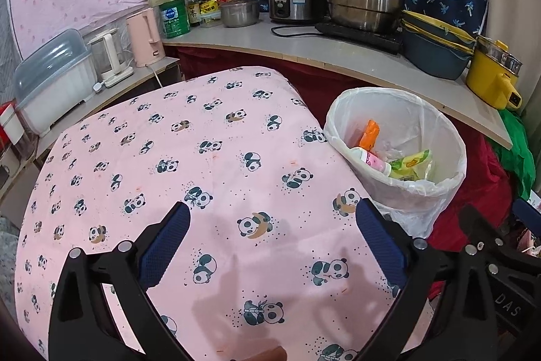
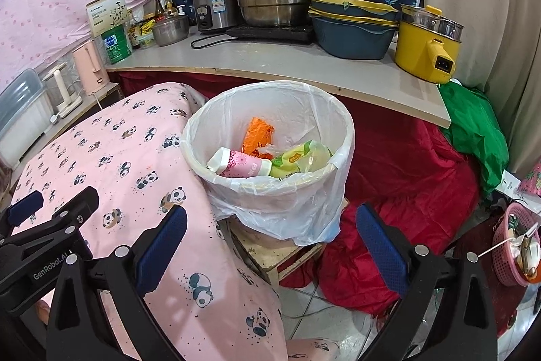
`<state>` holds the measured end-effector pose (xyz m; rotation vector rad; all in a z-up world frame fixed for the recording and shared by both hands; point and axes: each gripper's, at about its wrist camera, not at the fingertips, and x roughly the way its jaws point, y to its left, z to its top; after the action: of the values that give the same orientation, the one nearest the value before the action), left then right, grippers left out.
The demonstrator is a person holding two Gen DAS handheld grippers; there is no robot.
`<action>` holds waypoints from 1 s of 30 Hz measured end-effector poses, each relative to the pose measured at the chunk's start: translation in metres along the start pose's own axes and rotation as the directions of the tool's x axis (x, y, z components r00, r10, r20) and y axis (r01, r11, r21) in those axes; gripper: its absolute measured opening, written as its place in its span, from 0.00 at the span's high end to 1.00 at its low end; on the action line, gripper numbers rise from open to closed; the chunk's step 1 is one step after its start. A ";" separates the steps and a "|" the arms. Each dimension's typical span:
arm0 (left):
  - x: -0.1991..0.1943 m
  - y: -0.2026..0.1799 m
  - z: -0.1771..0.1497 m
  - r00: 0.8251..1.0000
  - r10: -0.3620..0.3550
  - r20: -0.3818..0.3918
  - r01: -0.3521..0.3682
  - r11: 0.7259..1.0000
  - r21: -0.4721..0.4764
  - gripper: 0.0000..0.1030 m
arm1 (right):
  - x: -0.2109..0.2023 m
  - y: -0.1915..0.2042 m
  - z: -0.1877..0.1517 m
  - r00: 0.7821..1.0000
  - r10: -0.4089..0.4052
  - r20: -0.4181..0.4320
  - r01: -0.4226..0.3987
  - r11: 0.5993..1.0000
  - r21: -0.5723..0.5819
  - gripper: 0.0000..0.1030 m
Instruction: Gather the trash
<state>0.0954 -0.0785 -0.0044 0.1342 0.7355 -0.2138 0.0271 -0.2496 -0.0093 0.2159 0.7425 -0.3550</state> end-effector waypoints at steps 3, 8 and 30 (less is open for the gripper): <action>0.002 -0.001 0.000 1.000 -0.001 -0.002 0.001 1.000 0.001 0.09 | 0.003 -0.002 0.000 1.000 0.000 -0.004 0.000 1.000 0.003 0.06; 0.005 -0.001 0.001 1.000 0.000 -0.009 0.000 1.000 -0.004 0.09 | 0.006 -0.001 0.000 1.000 -0.006 -0.006 0.006 1.000 -0.006 0.06; 0.005 -0.005 0.000 0.999 -0.005 -0.037 0.005 1.000 0.002 0.09 | 0.007 0.000 -0.002 1.000 -0.008 -0.006 0.008 1.000 -0.012 0.06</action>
<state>0.0977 -0.0844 -0.0080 0.1388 0.7720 -0.2180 0.0308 -0.2504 -0.0154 0.2027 0.7520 -0.3579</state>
